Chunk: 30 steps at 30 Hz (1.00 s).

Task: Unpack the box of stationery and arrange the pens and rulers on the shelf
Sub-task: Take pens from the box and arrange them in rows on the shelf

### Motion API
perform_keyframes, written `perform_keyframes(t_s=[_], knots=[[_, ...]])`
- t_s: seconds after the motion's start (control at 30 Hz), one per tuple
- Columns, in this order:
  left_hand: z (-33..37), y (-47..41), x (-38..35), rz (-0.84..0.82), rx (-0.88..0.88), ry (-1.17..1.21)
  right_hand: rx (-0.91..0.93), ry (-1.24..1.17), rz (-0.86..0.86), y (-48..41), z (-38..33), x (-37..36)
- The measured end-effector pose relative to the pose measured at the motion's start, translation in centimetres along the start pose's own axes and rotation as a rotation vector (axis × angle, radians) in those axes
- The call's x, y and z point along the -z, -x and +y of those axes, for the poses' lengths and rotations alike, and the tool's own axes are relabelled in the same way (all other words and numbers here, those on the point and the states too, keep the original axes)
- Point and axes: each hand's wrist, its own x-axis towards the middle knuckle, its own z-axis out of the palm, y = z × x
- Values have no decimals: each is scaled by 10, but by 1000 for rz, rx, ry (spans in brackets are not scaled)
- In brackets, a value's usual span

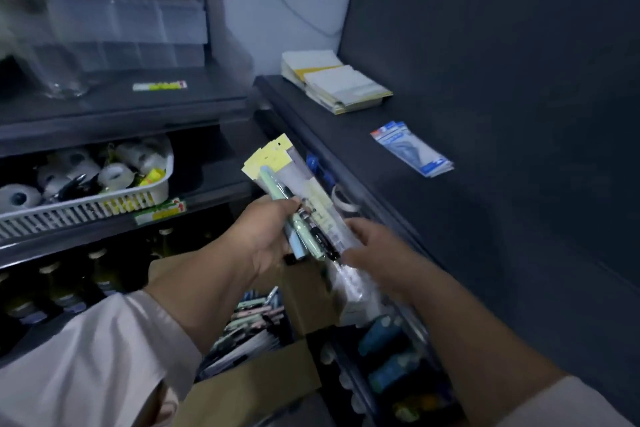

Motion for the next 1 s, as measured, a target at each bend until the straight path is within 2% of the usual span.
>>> perform_keyframes(t_s=[0.27,0.43,0.53,0.67,0.73,0.83,0.87,1.0], knots=[[-13,8,-125,-147,15,-87,-6,19,225,64,35,111],[-30,1,-188,-174,36,-65,-122,53,404,76,92,196],[-39,-4,-218,-193,45,-73,-185,54,458,68,126,237],[-48,-15,-249,-218,51,-100,-179,45,455,52,150,278],[-52,-21,-261,-198,53,-103,-190,147,431,43,160,295],[-60,-27,-275,-164,64,-88,-334,621,329,30,184,305],[-63,-28,-279,-158,71,-85,-377,706,303,29,191,303],[-73,-30,-285,-172,108,-110,-354,811,330,29,200,297]])
